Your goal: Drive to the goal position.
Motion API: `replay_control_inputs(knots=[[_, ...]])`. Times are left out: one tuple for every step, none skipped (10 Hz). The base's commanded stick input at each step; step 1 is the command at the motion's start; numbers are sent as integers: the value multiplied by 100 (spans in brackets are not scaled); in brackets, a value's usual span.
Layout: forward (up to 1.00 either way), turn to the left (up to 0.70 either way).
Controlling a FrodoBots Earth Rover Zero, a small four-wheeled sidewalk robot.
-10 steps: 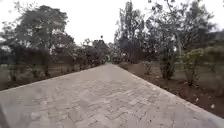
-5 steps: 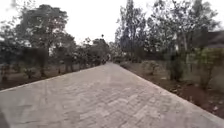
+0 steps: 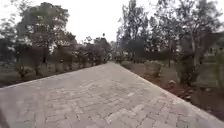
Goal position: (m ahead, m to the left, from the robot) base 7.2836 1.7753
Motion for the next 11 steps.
replay_control_inputs(knots=[[70,6],[70,6],[70,6],[70,6],[70,6],[70,6],[70,6],[70,6],[70,6],[70,6],[70,6]])
